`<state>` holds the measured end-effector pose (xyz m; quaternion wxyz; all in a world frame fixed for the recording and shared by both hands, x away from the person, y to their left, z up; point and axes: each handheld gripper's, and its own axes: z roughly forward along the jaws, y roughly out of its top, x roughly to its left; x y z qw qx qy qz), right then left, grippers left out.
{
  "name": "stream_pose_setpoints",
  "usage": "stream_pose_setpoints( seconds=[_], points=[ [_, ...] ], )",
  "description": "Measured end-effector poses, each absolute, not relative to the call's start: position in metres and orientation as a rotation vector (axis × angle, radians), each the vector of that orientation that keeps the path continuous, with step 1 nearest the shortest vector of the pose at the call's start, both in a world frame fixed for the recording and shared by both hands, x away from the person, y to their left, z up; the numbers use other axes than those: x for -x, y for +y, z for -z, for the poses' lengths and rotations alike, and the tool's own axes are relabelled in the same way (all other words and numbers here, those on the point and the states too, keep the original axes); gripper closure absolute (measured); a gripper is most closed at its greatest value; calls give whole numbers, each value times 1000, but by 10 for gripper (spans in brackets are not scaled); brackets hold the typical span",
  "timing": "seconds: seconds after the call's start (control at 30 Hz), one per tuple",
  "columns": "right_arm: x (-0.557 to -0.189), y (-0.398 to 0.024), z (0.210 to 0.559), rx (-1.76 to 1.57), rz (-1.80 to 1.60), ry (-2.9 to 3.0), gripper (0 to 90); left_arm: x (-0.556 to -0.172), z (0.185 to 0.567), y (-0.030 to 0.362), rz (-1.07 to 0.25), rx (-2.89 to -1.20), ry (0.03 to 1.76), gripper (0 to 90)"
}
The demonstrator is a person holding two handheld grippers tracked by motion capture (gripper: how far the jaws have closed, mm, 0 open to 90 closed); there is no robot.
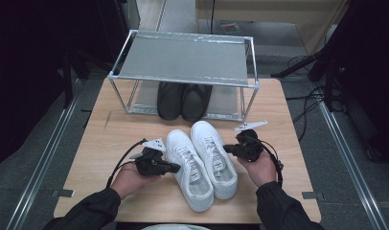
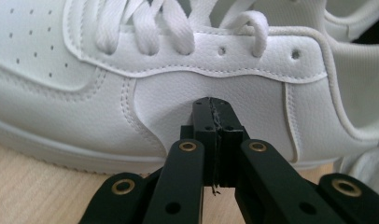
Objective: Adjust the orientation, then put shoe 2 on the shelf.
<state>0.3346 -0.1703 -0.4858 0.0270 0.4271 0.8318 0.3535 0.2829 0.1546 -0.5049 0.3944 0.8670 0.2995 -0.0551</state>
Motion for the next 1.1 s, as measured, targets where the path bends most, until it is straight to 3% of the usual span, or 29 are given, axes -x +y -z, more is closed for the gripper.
stream_pose_setpoints(
  seconds=[0.27,0.47,0.77,1.1],
  points=[
    [-330,-176,474,-1309,-1169,2523,869,-284,497,166,143,-2193,729,845],
    [-315,-176,457,-1273,-1273,2492,835,-287,491,173,195,-2181,770,645],
    [-292,-175,442,-1219,-1338,2478,787,-287,480,185,124,-2163,750,487],
    [-273,-163,437,-1174,-1398,2492,759,-292,474,206,76,-2098,799,435]
  ],
)
